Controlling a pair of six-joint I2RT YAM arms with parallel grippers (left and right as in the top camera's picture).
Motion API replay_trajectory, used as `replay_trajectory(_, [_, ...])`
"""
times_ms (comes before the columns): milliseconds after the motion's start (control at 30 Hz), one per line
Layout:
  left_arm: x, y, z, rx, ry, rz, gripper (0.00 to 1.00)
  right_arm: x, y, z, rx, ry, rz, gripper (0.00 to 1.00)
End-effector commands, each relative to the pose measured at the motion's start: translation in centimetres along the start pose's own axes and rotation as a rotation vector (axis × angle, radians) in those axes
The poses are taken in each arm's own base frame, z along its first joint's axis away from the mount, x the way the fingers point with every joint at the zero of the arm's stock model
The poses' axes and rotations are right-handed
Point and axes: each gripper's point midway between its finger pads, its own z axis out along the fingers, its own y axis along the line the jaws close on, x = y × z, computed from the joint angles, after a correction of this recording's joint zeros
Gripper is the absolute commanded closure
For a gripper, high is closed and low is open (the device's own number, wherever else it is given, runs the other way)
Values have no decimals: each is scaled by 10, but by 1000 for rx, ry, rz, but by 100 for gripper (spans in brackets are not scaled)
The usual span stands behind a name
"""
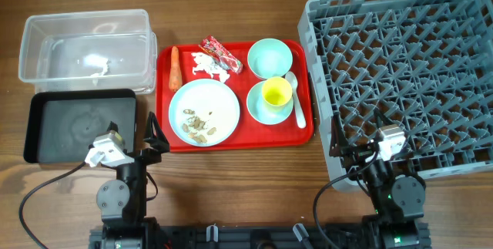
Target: Sort waste into correct bins and load items into the dishwasher rack
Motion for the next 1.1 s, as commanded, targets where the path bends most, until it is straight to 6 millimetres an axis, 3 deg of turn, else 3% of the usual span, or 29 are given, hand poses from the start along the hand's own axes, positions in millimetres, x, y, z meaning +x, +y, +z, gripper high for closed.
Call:
replay_trajectory(0, [1, -3, 0, 15, 2, -9, 0, -3, -2, 0, 13, -13, -8, 0])
replay_trajectory(367, [-3, -7, 0, 35, -13, -11, 0, -3, -1, 0, 9, -14, 3, 0])
replay_trajectory(567, [4, -38, -4, 218, 35, -7, 0, -9, 4, 0, -24, -35, 251, 0])
replay_trajectory(667, [-33, -66, -14, 352, -80, -64, 0, -19, 16, -2, -100, -44, 398, 0])
replay_trajectory(800, [-75, -82, -25, 387, -149, -92, 0, -46, 29, -9, -169, -79, 387, 0])
replay_trajectory(933, [-98, -97, -22, 369, -33, -98, 0, -86, 33, -17, -174, -107, 361, 0])
replay_trajectory(1067, [-118, -123, -3, 357, 211, -116, 0, -106, 34, -16, -131, 31, 352, 0])
